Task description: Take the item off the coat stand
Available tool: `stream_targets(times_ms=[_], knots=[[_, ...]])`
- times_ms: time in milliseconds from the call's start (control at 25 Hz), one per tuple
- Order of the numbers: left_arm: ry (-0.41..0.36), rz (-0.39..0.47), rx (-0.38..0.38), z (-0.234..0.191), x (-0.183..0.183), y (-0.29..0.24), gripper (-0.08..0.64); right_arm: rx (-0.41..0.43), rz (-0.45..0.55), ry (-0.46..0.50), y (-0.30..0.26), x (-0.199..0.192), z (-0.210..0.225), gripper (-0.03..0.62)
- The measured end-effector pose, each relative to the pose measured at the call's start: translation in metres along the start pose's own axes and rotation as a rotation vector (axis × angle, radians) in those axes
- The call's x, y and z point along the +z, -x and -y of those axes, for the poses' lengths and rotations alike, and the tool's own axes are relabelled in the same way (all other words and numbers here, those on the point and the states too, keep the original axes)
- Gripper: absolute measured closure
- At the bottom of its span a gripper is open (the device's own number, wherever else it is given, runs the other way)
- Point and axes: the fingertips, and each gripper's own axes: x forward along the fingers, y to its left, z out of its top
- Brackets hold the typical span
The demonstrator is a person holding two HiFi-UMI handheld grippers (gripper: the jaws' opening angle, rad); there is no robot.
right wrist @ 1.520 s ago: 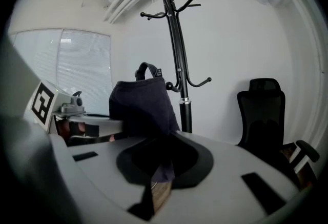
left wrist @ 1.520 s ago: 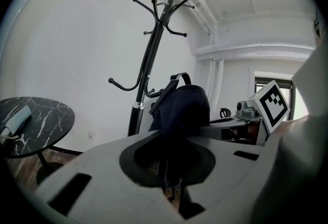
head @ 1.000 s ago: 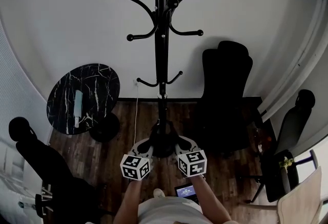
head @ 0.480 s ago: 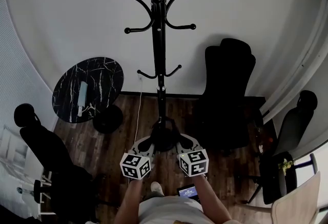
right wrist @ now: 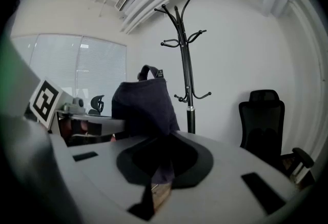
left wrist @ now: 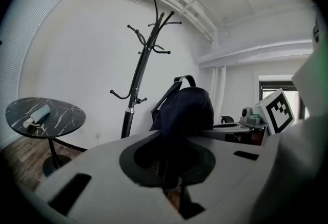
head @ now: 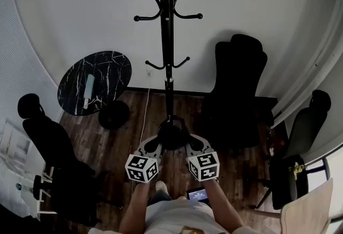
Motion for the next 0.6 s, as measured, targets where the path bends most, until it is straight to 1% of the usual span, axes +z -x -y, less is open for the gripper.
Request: stream_targets(times_ms=[280,600], knots=[[-0.024,-0.001,-0.003,0.020,-0.006,0.020,0.531,-0.005,0.017,0.000,0.024,-0.006,-0.009,0.566],[-0.028,0.002,0.017,0.018,-0.007,0.044,0.531,0.020,0.015,0.008,0.031,-0.008,-0.029,0.566]])
